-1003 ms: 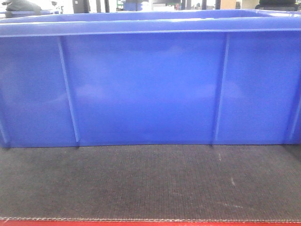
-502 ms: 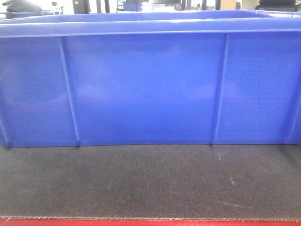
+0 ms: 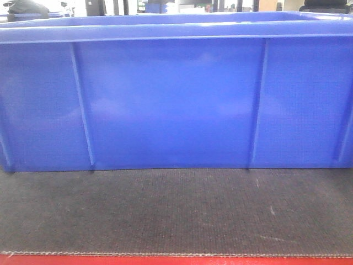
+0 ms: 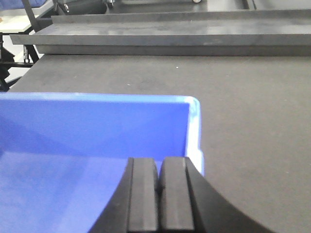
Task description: Move blue bin to conveyor side
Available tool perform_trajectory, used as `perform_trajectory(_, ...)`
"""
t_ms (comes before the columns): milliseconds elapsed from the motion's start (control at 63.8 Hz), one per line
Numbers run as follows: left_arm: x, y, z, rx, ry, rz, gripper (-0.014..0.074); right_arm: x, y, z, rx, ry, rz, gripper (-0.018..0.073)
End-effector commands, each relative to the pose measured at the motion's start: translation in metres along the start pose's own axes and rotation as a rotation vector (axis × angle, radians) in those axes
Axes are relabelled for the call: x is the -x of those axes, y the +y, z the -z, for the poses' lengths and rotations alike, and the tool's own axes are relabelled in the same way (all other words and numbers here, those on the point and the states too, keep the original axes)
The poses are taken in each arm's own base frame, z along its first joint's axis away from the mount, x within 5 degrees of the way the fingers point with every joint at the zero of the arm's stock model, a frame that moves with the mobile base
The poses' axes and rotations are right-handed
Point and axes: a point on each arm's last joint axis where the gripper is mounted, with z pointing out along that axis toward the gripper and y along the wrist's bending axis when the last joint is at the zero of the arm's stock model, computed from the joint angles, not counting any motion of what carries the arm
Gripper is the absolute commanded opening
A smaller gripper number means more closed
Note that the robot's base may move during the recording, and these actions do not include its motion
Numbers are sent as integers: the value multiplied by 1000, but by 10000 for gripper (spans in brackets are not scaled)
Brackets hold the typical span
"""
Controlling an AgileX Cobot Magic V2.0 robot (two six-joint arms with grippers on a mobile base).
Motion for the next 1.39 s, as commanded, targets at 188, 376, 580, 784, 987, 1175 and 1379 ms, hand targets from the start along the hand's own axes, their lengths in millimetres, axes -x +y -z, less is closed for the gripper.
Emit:
perform_trajectory(188,-71,5,24,-81,-129,-2,-17,-57,-6,43,23,-225,23,-79)
perform_trajectory(376,-122,11,44,-123,-198,17,-17,-112,-12,61,36,-309,25,-79)
perform_trajectory(580,-169,19,72,-129,-219,17,-17,-158,-18,86,36,-315,25,-79)
perform_trajectory(784,-191,24,97,-142,-311,19,-17,-175,-20,108,43,-398,25,-79)
perform_trajectory(987,-187,25,115,-157,-422,22,-17,-174,-20,120,50,-463,24,-79)
perform_trajectory(1175,-186,25,119,-160,-445,23,-17,-174,-20,120,50,-467,24,-79)
perform_trajectory(1379,-186,25,119,-159,-442,23,-17,-174,-20,120,51,-467,24,-79)
